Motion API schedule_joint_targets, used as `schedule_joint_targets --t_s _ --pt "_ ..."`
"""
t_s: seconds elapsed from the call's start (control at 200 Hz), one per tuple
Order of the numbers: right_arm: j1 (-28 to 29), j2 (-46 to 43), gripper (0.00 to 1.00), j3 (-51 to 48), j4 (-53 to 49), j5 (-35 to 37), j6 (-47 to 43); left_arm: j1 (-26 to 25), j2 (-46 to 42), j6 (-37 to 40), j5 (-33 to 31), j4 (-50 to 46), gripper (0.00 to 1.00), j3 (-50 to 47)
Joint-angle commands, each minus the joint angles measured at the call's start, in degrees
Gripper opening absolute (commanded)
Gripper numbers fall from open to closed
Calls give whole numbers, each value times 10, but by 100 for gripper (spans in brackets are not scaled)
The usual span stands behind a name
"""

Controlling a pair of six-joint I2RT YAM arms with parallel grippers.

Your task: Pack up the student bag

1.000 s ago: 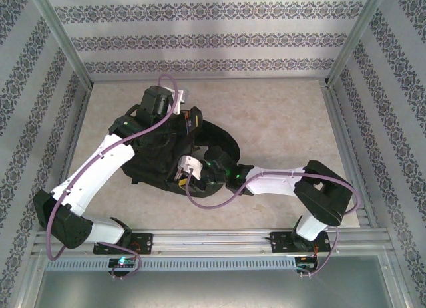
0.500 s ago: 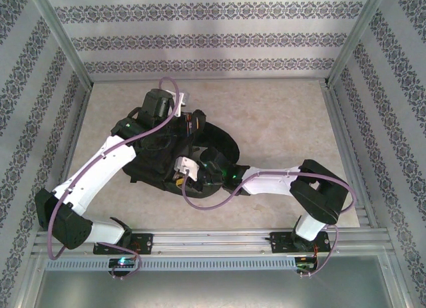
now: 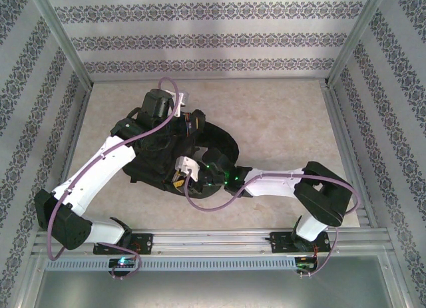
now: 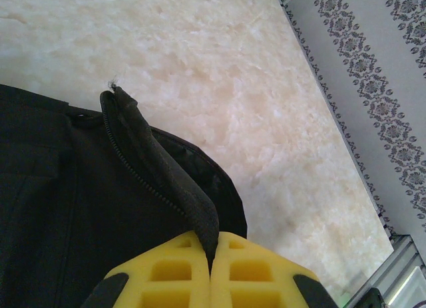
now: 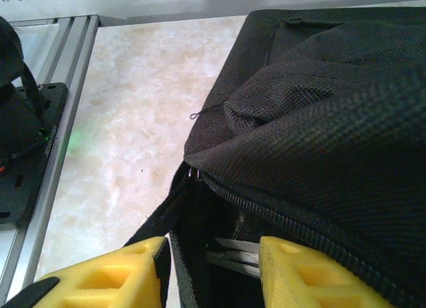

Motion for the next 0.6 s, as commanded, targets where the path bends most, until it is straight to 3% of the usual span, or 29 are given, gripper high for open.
schedule_joint_targets --t_s 0.0,0.595 --pt "8 21 40 23 9 0 25 7 -20 -2 -6 27 0 5" --pt "24 -11 40 -19 58 -53 60 7 -18 -6 -3 38 0 -7"
